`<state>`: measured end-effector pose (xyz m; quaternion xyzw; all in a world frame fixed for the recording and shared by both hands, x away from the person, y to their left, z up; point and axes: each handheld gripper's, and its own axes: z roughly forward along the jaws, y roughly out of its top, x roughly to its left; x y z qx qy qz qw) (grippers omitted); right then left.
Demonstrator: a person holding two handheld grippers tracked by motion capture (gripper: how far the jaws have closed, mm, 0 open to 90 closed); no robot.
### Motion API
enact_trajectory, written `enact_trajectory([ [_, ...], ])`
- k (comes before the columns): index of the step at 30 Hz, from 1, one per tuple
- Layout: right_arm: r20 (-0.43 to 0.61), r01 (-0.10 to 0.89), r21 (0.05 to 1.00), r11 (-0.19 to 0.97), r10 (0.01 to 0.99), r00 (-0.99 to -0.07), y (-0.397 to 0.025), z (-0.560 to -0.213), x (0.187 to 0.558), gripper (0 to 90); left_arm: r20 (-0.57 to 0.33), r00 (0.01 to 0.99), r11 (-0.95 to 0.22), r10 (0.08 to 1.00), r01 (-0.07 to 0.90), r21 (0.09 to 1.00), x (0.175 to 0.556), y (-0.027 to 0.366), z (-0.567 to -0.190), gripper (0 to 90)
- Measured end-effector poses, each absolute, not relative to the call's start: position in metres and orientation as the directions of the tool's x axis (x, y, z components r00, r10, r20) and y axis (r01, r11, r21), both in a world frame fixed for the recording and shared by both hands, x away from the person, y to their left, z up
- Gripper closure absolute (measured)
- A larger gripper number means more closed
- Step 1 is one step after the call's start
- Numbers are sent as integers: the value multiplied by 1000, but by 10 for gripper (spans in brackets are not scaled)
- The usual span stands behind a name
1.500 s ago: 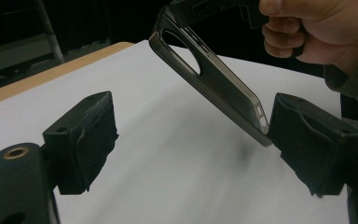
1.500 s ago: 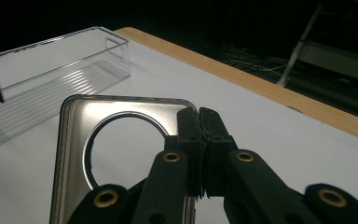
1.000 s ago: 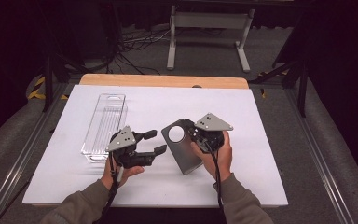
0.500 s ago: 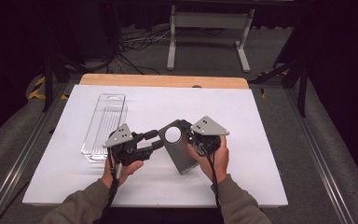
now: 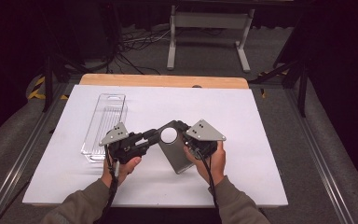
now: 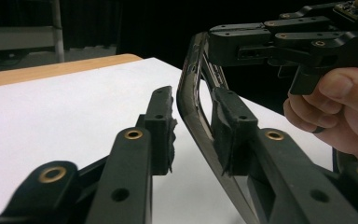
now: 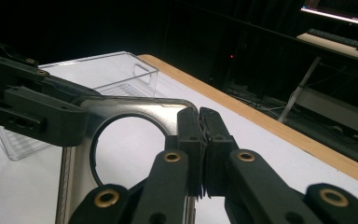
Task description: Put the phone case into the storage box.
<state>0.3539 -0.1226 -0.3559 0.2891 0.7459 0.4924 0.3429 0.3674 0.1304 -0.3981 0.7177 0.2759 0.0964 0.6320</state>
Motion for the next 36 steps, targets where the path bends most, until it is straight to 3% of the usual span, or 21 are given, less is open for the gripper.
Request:
enact_trajectory([
  [12,-243,56,937,344,760,-603,-118,-356,347,882,-220,800,-22,558,279,960,369,138,-396,785],
  [27,-238,35,942,333,739,-630,-116,-354,341,899,-153,802,-63,578,230,971,365,144,-388,793],
  [36,-243,36,938,345,728,-641,-115,-355,339,840,-113,803,-81,585,196,977,363,151,-383,800],
])
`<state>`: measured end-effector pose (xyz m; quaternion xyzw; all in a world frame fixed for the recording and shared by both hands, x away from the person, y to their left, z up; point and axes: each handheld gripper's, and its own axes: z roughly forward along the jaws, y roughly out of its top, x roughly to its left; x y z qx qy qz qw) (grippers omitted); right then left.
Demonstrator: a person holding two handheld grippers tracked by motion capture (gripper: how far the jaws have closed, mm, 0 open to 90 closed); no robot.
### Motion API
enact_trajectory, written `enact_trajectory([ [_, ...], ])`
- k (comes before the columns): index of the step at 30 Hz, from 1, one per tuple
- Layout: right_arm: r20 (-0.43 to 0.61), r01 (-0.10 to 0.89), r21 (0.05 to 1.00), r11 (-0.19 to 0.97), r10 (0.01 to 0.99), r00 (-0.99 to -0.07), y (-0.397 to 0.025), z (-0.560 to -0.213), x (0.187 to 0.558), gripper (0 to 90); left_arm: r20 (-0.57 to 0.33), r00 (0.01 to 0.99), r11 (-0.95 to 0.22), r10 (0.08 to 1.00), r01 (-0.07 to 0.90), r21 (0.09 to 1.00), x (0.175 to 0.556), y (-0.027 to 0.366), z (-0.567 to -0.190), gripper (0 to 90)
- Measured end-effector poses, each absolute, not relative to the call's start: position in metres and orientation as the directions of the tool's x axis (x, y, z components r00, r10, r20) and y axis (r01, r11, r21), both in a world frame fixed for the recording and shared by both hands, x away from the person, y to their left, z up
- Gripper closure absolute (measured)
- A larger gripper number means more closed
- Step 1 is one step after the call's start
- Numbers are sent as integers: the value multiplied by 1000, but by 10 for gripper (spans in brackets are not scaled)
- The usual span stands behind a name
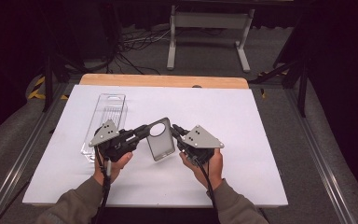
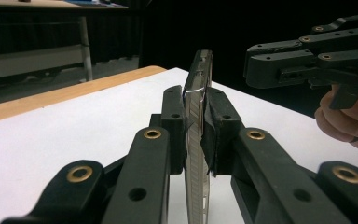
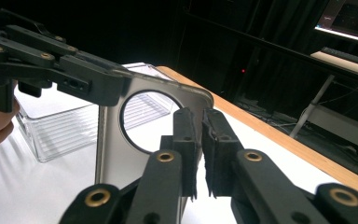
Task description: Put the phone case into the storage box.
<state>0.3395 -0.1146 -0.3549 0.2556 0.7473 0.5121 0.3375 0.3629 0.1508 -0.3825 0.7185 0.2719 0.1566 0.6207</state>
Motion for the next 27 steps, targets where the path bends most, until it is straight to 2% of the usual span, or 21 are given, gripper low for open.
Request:
enact_trajectory([
  [9,-237,40,939,341,728,-643,-123,-355,337,751,-72,807,-103,586,162,981,360,154,-379,801],
  [13,-233,37,942,335,727,-646,-130,-356,335,675,-57,810,-113,583,150,982,358,153,-378,801],
  [27,-262,19,930,366,701,-663,-145,-364,330,559,-15,815,-146,579,122,982,353,154,-374,801],
])
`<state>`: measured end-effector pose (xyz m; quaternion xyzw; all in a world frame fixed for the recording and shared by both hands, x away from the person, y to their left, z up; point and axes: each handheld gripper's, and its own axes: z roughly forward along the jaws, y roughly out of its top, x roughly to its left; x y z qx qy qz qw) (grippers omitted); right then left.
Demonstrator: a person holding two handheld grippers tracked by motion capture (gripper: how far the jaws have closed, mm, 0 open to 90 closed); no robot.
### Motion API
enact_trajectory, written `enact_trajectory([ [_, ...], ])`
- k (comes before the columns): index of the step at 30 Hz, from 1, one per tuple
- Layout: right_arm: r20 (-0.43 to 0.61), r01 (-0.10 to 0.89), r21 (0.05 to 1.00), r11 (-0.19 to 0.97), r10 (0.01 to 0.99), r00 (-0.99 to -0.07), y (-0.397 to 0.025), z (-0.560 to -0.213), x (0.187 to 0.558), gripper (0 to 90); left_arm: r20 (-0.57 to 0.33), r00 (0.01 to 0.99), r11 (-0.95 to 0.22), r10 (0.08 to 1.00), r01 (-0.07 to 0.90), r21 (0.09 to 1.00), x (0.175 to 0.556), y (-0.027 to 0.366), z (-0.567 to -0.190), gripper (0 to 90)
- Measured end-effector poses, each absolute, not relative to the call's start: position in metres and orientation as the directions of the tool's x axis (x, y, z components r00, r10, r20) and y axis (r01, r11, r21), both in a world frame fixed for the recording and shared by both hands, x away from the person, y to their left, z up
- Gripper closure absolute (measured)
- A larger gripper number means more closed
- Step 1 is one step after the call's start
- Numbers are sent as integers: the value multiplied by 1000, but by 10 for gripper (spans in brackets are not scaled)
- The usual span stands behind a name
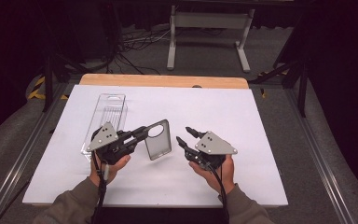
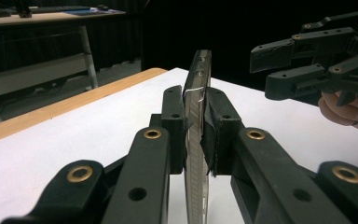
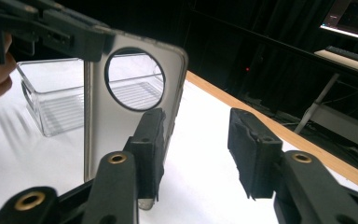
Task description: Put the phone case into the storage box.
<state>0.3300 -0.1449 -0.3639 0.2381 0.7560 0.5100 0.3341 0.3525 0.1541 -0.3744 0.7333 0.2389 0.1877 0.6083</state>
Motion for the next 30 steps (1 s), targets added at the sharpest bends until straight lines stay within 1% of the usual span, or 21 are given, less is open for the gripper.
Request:
enact_trajectory([
  [11,-295,-9,922,388,685,-666,-156,-372,324,462,-2,810,-144,586,107,984,351,159,-372,800],
  [15,-296,-3,920,393,689,-662,-162,-376,322,425,-3,810,-145,587,108,984,351,160,-371,800],
  [18,-303,-8,917,398,685,-663,-167,-379,320,414,3,807,-143,591,101,985,351,161,-371,800],
  [27,-313,-19,916,401,686,-657,-181,-385,314,333,21,806,-151,591,84,985,350,164,-368,800],
  [30,-314,-16,915,403,687,-656,-183,-386,313,325,23,806,-149,592,81,986,349,165,-368,800],
])
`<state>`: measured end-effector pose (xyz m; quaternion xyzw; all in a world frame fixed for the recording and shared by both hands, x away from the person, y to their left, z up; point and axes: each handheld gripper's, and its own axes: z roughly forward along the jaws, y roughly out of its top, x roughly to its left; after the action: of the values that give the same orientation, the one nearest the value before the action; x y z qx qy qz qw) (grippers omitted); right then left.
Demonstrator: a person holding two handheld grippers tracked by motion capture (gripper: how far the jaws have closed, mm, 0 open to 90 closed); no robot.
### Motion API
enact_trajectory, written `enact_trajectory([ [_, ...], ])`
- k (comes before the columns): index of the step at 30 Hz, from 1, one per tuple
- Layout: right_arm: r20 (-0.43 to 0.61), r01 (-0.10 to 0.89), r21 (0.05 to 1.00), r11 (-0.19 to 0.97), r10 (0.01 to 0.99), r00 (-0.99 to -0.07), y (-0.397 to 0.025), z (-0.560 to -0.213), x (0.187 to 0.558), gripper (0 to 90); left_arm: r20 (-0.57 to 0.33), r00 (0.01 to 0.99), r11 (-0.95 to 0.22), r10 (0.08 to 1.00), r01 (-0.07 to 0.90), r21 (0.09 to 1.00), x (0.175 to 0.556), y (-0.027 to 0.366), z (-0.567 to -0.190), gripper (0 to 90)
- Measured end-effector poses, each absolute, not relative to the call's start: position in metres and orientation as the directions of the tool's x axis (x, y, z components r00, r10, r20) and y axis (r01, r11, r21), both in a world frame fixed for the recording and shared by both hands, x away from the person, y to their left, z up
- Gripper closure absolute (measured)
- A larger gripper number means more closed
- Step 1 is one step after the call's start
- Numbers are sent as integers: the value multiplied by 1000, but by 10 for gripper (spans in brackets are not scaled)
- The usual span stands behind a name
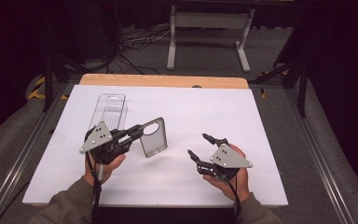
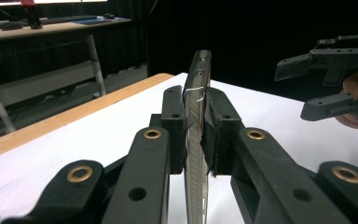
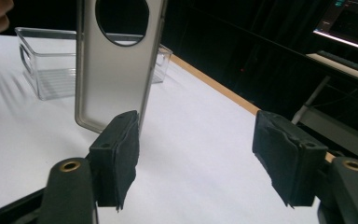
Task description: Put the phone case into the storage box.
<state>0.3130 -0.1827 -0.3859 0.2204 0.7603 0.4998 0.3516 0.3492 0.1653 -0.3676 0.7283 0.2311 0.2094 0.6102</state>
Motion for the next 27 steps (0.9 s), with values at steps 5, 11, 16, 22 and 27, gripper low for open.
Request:
enact_trajectory([
  [5,-324,-18,911,413,688,-649,-187,-390,311,287,30,805,-148,593,73,986,348,168,-366,800],
  [11,-332,-18,906,422,685,-649,-188,-395,308,258,35,802,-143,596,63,988,347,169,-365,801],
  [16,-332,-16,906,423,688,-645,-189,-399,305,238,44,802,-153,596,60,986,347,172,-362,800],
  [22,-340,-25,905,425,686,-643,-190,-405,299,218,53,802,-156,596,51,987,346,174,-359,800],
  [27,-337,-12,901,433,682,-649,-188,-410,297,213,60,804,-157,592,42,987,346,174,-358,800],
])
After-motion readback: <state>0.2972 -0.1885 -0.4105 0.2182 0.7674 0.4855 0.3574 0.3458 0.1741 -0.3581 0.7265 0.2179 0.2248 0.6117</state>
